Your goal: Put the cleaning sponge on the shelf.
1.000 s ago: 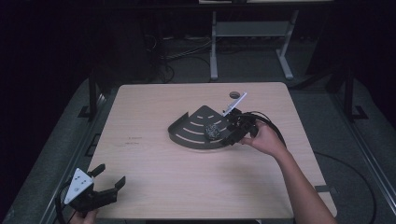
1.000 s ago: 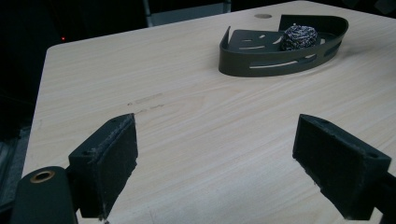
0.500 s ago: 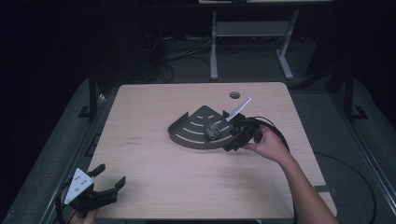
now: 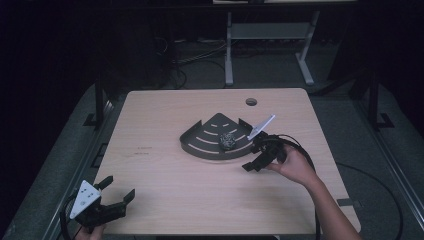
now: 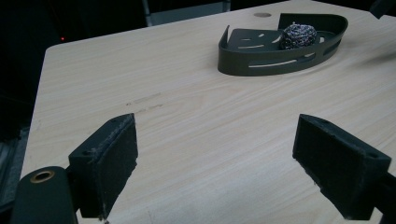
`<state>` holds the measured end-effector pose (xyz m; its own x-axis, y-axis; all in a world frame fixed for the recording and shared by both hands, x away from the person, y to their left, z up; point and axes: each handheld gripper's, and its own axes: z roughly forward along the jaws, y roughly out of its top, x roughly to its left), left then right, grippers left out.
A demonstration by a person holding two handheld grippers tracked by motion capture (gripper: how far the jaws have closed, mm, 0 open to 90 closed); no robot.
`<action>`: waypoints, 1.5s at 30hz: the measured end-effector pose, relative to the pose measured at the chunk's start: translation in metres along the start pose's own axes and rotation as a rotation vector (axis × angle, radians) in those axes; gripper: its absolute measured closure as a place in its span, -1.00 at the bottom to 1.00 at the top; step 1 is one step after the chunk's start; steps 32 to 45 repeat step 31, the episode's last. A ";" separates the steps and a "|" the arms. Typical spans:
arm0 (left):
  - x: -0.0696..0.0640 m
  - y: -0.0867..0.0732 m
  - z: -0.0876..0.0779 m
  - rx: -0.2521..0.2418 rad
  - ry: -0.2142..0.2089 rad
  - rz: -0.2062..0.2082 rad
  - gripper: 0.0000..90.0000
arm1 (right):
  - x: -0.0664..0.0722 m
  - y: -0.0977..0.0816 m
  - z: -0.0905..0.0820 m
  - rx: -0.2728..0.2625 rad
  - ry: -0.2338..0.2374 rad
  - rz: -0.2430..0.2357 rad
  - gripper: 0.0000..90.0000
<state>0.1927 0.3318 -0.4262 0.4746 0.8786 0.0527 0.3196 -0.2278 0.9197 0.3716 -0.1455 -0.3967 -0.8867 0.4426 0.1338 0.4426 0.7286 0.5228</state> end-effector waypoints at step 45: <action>-0.002 0.000 0.003 0.009 -0.007 0.003 -0.71 | 0.029 -0.057 0.000 -0.038 0.005 0.012 -0.53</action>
